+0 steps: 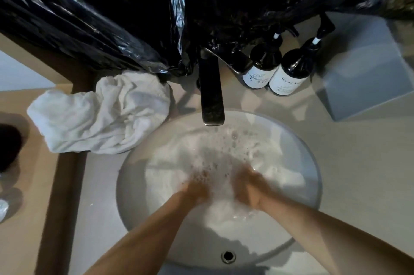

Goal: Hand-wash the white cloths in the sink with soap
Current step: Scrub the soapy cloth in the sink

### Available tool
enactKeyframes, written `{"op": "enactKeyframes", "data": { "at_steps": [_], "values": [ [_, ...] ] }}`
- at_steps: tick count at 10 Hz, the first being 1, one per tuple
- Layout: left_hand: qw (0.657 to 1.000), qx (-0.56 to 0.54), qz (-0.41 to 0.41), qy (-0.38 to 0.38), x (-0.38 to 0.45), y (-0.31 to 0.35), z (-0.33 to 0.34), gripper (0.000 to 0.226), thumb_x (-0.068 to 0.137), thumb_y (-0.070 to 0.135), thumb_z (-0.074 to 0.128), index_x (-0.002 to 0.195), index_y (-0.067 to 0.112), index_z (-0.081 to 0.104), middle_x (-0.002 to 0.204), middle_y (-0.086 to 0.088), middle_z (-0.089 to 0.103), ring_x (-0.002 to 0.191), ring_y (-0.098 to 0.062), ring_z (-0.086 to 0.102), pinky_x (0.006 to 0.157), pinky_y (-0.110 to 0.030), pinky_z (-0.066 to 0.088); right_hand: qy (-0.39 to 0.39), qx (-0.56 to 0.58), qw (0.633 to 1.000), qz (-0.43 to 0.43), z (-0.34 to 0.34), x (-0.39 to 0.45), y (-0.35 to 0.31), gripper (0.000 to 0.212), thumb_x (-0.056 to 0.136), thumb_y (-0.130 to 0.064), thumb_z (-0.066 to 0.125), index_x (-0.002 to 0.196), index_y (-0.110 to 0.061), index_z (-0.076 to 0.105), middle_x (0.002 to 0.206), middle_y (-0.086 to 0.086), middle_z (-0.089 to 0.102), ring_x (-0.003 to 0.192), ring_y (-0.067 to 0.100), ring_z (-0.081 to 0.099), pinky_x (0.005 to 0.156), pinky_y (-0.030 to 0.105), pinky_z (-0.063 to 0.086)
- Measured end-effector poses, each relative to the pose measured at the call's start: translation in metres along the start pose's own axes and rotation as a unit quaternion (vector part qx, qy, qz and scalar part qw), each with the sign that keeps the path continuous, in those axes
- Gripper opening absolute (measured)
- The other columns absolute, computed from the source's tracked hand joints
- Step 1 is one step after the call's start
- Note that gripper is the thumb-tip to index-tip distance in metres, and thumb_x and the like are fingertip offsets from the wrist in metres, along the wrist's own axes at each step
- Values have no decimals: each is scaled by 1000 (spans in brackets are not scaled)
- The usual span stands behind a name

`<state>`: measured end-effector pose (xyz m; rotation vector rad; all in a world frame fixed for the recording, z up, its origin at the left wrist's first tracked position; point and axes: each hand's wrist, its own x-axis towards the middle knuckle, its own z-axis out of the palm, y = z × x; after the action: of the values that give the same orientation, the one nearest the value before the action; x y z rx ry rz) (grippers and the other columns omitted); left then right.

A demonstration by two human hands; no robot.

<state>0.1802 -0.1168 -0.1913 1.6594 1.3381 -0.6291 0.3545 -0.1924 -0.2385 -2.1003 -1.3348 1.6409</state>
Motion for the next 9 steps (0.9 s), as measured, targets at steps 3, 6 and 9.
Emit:
{"op": "enactKeyframes", "data": {
  "at_steps": [3,6,9],
  "values": [
    [923,-199,325,51,-54,7,-19,37,64,25,78,96,11,66,89,13,55,88,8,55,81,-13,41,67,-271,929,-241,-55,-64,-40,73,78,-51,52,145,-26,40,153,-6,34,144,12,25,116,20,12],
    [799,-425,413,-104,-117,52,-67,44,74,-14,44,118,-20,48,108,-43,51,99,-47,53,87,-50,46,100,36,980,-166,-26,-106,-42,148,56,-50,90,143,-43,-29,148,-37,-15,138,-8,6,106,6,23],
    [751,-560,350,-30,-134,78,-76,33,95,31,52,99,3,68,90,-13,69,90,-24,67,83,-31,51,248,283,914,-150,-8,-78,-74,58,63,-6,90,109,-24,59,105,3,66,93,5,66,73,28,57]
  ]
}}
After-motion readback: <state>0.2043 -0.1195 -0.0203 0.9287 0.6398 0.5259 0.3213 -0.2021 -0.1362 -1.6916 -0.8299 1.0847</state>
